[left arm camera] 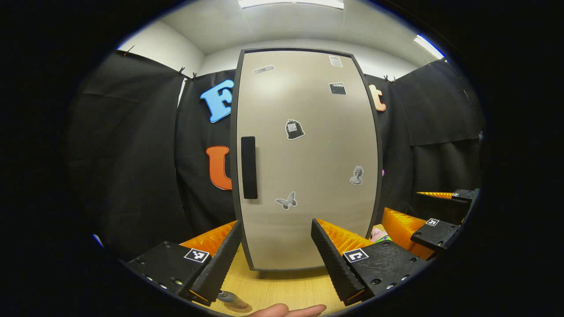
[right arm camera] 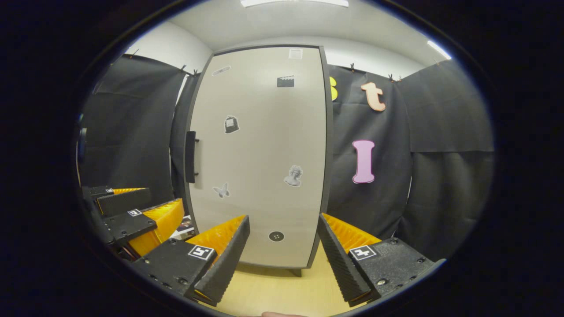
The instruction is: Open the cabinet door with the right hand, grasp the bottle in the cabinet with the left hand and place it on the coaster, then close the cabinet door with the right hand.
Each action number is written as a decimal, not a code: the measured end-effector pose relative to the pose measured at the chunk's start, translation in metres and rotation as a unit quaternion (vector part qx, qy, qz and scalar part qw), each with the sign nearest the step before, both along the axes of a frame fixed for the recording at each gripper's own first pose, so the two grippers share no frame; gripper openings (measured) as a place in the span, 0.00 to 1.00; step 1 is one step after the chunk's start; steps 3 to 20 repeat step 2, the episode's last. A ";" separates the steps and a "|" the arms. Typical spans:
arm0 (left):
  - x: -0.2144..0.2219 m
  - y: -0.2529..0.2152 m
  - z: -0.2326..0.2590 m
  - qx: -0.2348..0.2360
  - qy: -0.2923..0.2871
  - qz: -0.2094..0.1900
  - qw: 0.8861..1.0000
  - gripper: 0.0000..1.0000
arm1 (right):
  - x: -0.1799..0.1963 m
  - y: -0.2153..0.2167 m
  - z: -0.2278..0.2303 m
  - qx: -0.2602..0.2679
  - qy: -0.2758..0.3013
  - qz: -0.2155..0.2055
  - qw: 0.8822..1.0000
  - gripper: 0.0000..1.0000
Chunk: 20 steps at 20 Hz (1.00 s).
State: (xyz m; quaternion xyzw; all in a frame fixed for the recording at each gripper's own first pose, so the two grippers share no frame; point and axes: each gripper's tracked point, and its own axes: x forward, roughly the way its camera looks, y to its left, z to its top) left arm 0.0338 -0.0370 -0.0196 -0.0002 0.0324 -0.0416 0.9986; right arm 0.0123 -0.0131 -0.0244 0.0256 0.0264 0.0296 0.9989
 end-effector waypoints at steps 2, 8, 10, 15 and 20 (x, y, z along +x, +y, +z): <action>0.002 -0.001 -0.002 0.001 0.003 -0.003 1.000 0.94 | 0.001 0.000 0.000 -0.003 0.000 0.000 1.000 0.98; 0.002 -0.001 -0.002 0.001 0.003 -0.003 1.000 0.94 | 0.001 0.000 0.000 -0.003 0.000 0.000 1.000 0.98; 0.002 -0.001 -0.002 0.001 0.003 -0.003 1.000 0.94 | 0.001 0.000 0.000 -0.003 0.000 0.000 1.000 0.98; 0.002 -0.001 -0.002 0.001 0.003 -0.003 1.000 0.94 | 0.001 0.000 0.000 -0.003 0.000 0.000 1.000 0.98; 0.002 -0.001 -0.002 0.001 0.003 -0.003 1.000 0.94 | 0.001 0.000 0.000 -0.003 0.000 0.000 1.000 0.98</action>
